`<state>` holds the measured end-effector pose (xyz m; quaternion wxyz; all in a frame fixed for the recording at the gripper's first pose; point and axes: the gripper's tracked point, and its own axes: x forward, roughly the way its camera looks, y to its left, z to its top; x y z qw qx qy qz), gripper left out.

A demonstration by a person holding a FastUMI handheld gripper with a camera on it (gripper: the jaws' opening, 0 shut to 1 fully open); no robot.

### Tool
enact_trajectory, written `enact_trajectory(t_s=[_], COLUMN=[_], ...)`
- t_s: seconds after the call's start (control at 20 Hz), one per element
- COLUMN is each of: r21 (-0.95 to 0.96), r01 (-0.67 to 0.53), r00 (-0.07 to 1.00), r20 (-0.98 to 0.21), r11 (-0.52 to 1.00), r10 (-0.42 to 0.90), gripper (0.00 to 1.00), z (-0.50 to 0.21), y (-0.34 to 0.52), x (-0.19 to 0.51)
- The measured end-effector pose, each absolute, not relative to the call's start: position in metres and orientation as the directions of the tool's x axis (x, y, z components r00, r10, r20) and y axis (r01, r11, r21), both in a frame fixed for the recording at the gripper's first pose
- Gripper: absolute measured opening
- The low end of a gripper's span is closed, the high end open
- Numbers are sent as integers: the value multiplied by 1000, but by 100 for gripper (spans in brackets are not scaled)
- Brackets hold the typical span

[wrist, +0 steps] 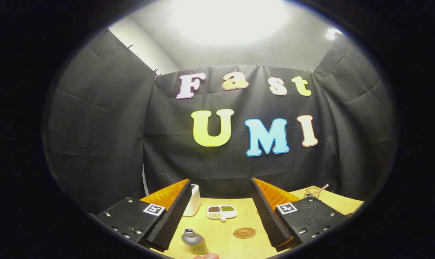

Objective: Take the bottle from table, then pour the juice into the cup, finally place the bottle on the coaster

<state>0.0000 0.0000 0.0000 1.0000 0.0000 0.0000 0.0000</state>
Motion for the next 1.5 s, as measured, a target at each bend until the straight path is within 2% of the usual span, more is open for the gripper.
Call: enact_trajectory(t_s=[0.35, 1.1, 1.5], r21=[10, 5, -38], r01=[35, 24, 22], r00=[999, 999, 999], r20=[31, 33, 34], r11=[999, 1000, 999], r10=[-35, -24, -21], gripper=[97, 97, 97], z=[10, 5, -25], y=[-15, -18, -3], x=[-4, 0, 12])
